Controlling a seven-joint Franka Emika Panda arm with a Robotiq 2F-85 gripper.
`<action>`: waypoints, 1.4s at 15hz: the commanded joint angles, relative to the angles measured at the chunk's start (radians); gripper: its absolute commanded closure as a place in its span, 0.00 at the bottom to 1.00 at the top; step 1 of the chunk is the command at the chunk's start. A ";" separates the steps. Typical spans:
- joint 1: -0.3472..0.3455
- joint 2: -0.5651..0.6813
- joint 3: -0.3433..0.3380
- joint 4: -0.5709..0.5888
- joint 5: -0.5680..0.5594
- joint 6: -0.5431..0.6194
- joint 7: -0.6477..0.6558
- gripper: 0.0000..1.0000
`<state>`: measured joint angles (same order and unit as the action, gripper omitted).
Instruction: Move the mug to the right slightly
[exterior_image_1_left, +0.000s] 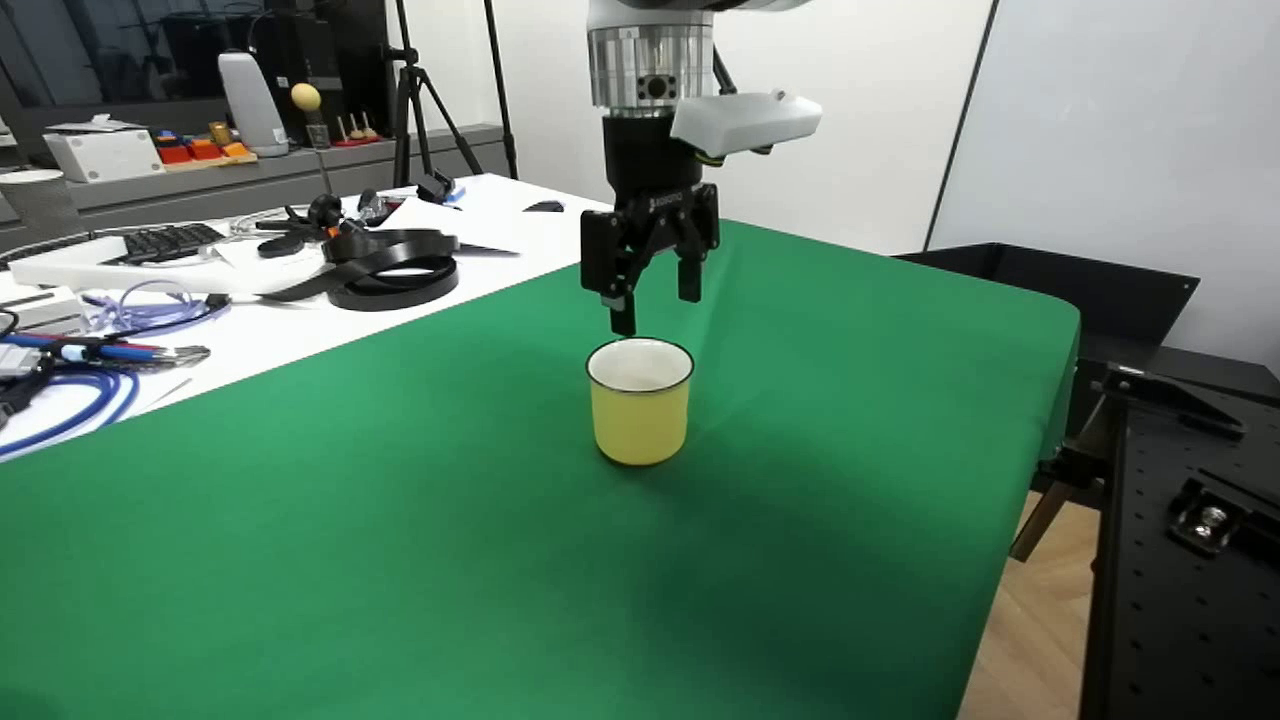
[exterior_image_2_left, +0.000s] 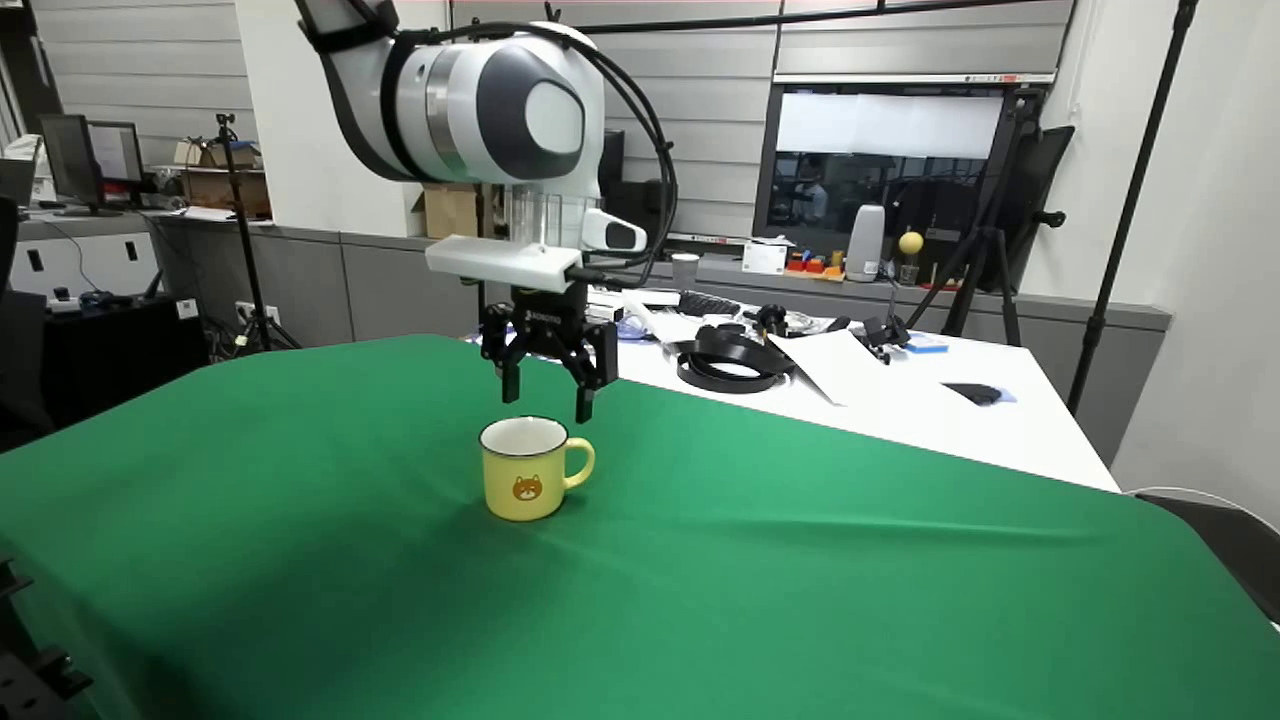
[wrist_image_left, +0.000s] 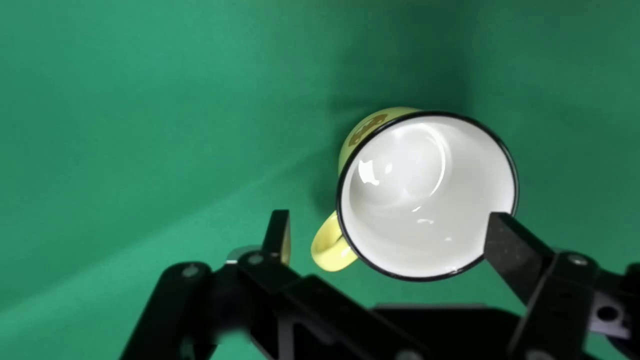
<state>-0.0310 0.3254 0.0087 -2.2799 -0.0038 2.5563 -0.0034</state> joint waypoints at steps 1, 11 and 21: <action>0.013 0.061 -0.024 0.058 -0.013 -0.005 0.025 0.00; 0.036 0.146 -0.055 0.104 -0.042 -0.011 0.046 0.61; 0.035 0.120 -0.055 0.102 -0.032 -0.020 0.025 0.98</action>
<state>0.0053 0.4598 -0.0328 -2.1904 -0.0215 2.5556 -0.0001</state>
